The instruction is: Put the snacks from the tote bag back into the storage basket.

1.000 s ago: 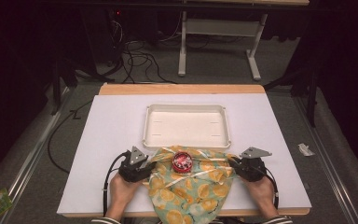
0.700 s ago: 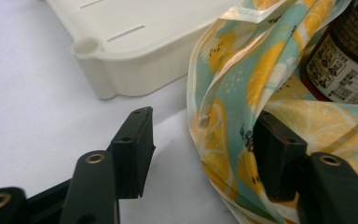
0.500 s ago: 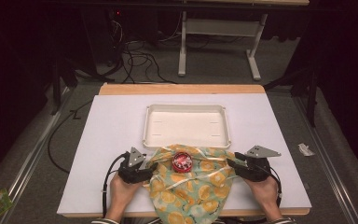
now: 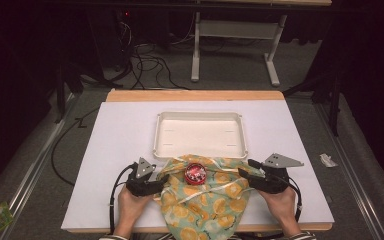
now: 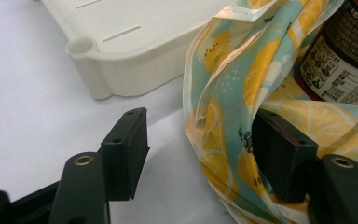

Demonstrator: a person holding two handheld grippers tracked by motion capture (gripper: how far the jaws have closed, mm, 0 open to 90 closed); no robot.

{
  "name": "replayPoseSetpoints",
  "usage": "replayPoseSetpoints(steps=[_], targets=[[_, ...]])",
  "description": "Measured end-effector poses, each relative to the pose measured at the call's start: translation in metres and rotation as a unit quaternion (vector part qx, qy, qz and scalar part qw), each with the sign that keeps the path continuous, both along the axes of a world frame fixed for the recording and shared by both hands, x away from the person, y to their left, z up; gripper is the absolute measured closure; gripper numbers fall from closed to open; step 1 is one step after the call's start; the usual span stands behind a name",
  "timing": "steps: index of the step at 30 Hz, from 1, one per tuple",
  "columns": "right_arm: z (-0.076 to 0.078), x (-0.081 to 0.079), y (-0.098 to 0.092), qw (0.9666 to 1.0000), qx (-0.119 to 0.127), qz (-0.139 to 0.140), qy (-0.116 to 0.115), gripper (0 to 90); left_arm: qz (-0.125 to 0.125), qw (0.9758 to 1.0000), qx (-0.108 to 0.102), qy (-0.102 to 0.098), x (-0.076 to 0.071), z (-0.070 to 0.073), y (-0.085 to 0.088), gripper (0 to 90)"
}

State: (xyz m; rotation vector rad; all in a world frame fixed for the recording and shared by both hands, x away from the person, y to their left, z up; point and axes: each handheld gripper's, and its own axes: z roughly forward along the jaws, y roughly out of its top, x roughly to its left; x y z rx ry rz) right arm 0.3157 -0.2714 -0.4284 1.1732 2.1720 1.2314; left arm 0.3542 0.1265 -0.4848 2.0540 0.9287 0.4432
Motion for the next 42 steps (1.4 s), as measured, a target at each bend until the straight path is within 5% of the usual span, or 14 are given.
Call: replayPoseSetpoints(steps=[21, 42], targets=[[0.002, 0.004, 0.02, 0.9999, 0.007, 0.014, -0.004, 46.3, -0.001, 1.0, -0.002, 0.003, 0.0, 0.0, 0.0, 37.6], [0.01, 0.009, 0.055, 0.9972, 0.004, 0.075, 0.004, 41.2, 0.001, 1.0, 0.001, 0.006, 0.001, 0.0, 0.0, 36.6]])
